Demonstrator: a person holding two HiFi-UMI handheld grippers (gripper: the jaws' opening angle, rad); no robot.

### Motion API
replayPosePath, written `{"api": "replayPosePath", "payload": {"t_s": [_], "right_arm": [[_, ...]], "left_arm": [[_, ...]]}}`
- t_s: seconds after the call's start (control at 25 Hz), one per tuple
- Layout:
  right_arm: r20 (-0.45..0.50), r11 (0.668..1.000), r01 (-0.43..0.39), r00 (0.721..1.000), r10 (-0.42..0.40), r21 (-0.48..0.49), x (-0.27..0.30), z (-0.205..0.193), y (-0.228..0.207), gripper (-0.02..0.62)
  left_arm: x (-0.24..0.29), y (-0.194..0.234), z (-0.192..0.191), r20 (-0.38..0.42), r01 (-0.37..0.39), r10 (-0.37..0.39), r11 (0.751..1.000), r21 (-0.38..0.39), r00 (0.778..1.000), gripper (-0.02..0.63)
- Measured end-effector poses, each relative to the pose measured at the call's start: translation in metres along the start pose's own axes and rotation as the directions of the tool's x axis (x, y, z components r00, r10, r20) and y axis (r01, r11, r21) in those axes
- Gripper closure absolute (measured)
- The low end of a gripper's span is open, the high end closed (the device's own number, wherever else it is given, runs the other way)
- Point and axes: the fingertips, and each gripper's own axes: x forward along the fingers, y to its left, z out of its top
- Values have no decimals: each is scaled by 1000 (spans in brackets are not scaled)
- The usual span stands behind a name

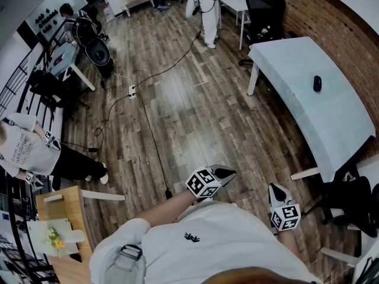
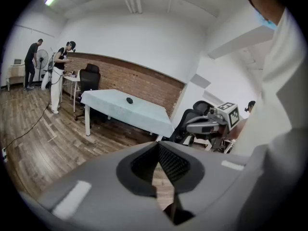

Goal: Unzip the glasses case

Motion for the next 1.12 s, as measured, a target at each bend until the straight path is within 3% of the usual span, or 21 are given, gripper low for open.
{"api": "replayPosePath", "payload": {"t_s": [0.24,0.64,0.88,1.12], "right_arm": [[19,999,2,1000,-2,-47,3,8,-33,595],[10,999,41,999,-42,29,-7,-19,-109,595],[-15,995,90,996,-90,52,22,-17,-150,595],[-32,983,174,985,-172,56,81,30,-199,594]], "left_arm": [[32,-10,22,7,15,-15,998,57,1000,551],[123,-18,57,-2,52,-52,995,86,999,549],[164,28,84,-11,82,-81,992,100,997,548],[198,101,147,-6,158,-159,979,129,987,514]]}}
